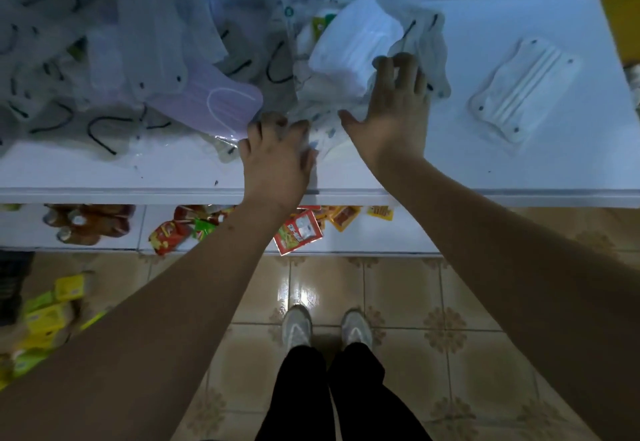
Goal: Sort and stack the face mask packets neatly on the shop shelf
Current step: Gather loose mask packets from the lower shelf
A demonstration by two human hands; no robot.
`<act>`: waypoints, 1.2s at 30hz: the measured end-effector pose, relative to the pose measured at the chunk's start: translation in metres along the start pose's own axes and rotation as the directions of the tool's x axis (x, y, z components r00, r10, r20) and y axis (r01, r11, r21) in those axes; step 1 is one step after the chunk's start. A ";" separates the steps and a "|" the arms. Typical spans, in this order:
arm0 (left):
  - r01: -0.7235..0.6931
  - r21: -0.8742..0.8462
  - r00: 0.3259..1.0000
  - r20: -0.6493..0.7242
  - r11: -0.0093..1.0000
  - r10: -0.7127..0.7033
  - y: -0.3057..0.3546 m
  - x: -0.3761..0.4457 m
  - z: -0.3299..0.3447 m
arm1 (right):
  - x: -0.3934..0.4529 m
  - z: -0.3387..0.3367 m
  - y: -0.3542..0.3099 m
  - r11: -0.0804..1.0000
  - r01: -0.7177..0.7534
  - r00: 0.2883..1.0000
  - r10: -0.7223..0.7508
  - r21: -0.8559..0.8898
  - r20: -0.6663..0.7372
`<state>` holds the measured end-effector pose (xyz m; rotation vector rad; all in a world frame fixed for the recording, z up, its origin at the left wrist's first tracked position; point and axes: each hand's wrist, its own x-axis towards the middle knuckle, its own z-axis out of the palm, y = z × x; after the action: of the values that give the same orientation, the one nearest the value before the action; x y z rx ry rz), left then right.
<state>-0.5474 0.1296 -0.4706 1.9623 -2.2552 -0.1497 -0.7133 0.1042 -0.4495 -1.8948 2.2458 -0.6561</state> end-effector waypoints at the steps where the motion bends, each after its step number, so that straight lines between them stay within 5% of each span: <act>1: -0.009 0.022 1.000 -0.011 1.000 0.009 -0.002 0.002 0.001 | 0.010 0.002 -0.002 0.993 0.073 0.997 -0.073 -0.093 0.009; 4: 0.001 -0.012 1.000 -0.028 1.000 -0.002 -0.008 0.004 0.000 | 0.031 0.009 -0.003 0.978 0.165 0.976 -0.144 -0.124 0.163; 8: 0.079 -0.102 0.997 0.021 0.992 -0.077 -0.006 0.006 -0.005 | 0.023 0.005 0.016 0.991 -0.022 0.997 0.012 0.132 0.072; 12: 0.115 -0.218 0.986 -0.091 0.969 -0.137 0.010 0.004 -0.009 | 0.012 0.009 0.024 0.984 0.109 0.967 -0.138 0.141 0.216; 15: 0.141 -0.287 0.973 -0.139 0.947 -0.186 0.020 0.004 -0.011 | 0.007 0.014 0.018 0.978 0.193 0.960 -0.205 0.082 0.189; 17: 0.118 -0.372 0.963 -0.182 0.921 -0.197 0.021 0.005 -0.012 | 0.003 0.007 0.016 0.990 0.132 0.980 -0.137 0.047 0.147; 19: 0.114 -0.594 0.949 -0.171 0.797 -0.263 0.025 0.004 -0.019 | -0.003 -0.005 0.020 0.966 -0.066 0.995 0.045 0.252 0.088; 20: 0.154 -0.723 0.940 -0.103 0.673 -0.326 0.030 0.005 -0.026 | -0.004 -0.014 0.023 0.862 -0.183 0.983 0.176 0.473 0.059; 21: 0.227 -0.830 0.924 0.018 0.510 -0.382 0.037 0.008 -0.033 | -0.004 -0.024 0.026 0.611 -0.288 0.941 0.324 0.737 0.099; 22: 0.336 -0.888 0.895 0.198 0.313 -0.399 0.046 0.012 -0.039 | -0.006 -0.035 0.027 0.210 -0.339 0.885 0.401 0.917 0.236; 23: 0.455 -0.884 0.850 0.396 0.106 -0.347 0.055 0.017 -0.042 | -0.009 -0.040 0.027 -0.180 -0.345 0.843 0.373 0.921 0.389; 24: 0.554 -0.830 0.798 0.550 -0.060 -0.248 0.063 0.023 -0.045 | -0.014 -0.043 0.029 -0.421 -0.338 0.815 0.317 0.842 0.486; 26: 0.641 -0.740 0.744 0.665 -0.205 -0.073 0.077 0.031 -0.046 | -0.027 -0.042 0.029 -0.533 -0.394 0.789 0.222 0.749 0.573; 29: 0.540 -0.803 0.812 0.576 -0.251 -0.098 0.082 0.039 -0.037 | -0.043 -0.035 0.030 -0.446 -0.503 0.781 0.131 0.740 0.610; 31: 0.479 -0.857 0.834 0.512 -0.191 -0.206 0.072 0.043 -0.035 | -0.045 -0.034 0.036 -0.314 -0.561 0.771 0.138 0.766 0.622; 33: 0.440 -0.898 0.845 0.413 0.002 -0.338 0.053 0.047 -0.033 | -0.042 -0.038 0.040 -0.058 -0.587 0.781 0.221 0.808 0.584; 36: 0.338 -0.819 0.901 0.140 0.464 -0.410 0.018 0.051 -0.033 | -0.031 -0.037 0.048 0.466 -0.512 0.849 0.404 0.722 0.341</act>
<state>-0.5656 0.0828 -0.4324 1.7564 -1.2033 -0.9828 -0.7640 0.1482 -0.4407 -0.7987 1.7504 -1.1408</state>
